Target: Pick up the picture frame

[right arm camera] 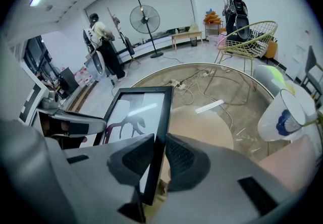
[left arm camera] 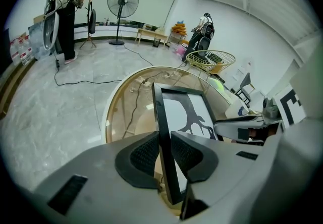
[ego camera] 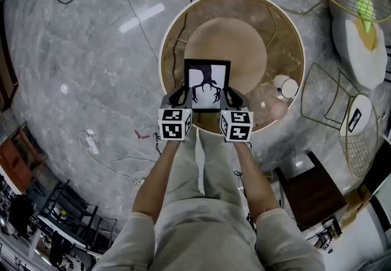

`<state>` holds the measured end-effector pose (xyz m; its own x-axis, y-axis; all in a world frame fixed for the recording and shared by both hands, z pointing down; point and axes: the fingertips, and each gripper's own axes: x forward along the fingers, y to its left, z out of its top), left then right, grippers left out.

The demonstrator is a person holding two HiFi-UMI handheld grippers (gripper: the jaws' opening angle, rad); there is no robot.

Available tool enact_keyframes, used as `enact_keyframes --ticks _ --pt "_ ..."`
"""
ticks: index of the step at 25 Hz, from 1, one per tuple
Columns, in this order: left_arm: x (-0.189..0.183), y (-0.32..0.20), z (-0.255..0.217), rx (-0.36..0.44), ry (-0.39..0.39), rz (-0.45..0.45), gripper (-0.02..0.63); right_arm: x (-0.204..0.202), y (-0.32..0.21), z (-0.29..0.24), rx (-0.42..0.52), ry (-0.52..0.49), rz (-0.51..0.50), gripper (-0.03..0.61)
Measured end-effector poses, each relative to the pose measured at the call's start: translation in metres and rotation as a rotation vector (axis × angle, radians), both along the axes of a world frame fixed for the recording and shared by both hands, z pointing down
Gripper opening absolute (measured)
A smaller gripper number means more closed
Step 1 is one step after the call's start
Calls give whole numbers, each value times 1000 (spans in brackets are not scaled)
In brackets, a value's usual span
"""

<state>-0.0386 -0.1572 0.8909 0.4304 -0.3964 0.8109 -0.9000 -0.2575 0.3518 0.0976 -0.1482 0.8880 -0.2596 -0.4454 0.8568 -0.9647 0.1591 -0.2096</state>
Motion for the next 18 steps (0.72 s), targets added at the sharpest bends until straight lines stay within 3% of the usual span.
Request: enact_keyframes --ticks 18 --pt "0 -53 -122 203 -9 -14 72 0 -51 -122 213 12 20 72"
